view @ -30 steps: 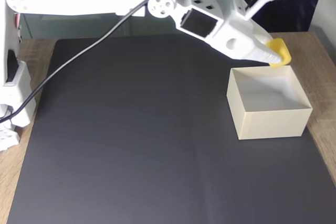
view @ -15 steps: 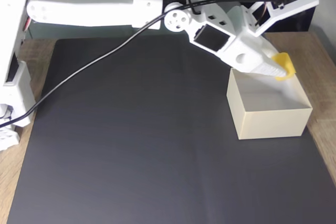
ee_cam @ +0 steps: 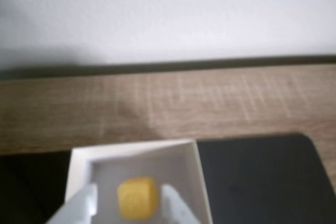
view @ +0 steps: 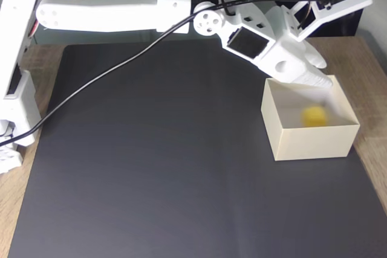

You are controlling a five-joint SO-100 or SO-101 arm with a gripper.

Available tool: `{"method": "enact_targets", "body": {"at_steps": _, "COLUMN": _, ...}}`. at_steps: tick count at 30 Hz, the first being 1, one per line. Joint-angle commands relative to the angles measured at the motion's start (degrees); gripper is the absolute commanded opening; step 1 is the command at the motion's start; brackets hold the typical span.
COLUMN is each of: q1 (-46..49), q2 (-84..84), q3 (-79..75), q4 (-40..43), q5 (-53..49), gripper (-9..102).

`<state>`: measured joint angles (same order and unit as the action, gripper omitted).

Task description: Grasp a cube block and put it in the white box.

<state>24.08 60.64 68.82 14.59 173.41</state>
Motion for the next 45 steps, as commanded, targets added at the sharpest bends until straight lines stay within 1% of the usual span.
{"method": "enact_targets", "body": {"at_steps": 1, "q1": 0.1, "q2": 1.8, "q3": -3.1, "q4": 0.5, "q5": 0.3, "gripper": 19}}
{"method": "enact_targets", "body": {"at_steps": 4, "q1": 0.1, "q2": 2.1, "q3": -3.1, "q4": 1.0, "q5": 0.4, "gripper": 20}}
{"method": "enact_targets", "body": {"at_steps": 9, "q1": -0.5, "q2": 2.8, "q3": -3.1, "q4": 2.0, "q5": 0.4, "gripper": 17}}
{"method": "enact_targets", "body": {"at_steps": 16, "q1": -2.4, "q2": 8.9, "q3": 0.9, "q4": 6.9, "q5": 0.9, "gripper": 1}}
{"method": "enact_targets", "body": {"at_steps": 19, "q1": -3.4, "q2": 14.5, "q3": 7.6, "q4": 6.9, "q5": 0.6, "gripper": 0}}
{"method": "enact_targets", "body": {"at_steps": 27, "q1": -6.0, "q2": 33.8, "q3": 31.6, "q4": 1.1, "q5": 0.4, "gripper": 0}}
{"method": "enact_targets", "body": {"at_steps": 33, "q1": -7.6, "q2": 47.4, "q3": 47.8, "q4": -1.6, "q5": 0.4, "gripper": 0}}
{"method": "enact_targets", "body": {"at_steps": 45, "q1": -9.8, "q2": 67.0, "q3": 69.3, "q4": -1.8, "q5": 0.9, "gripper": 0}}
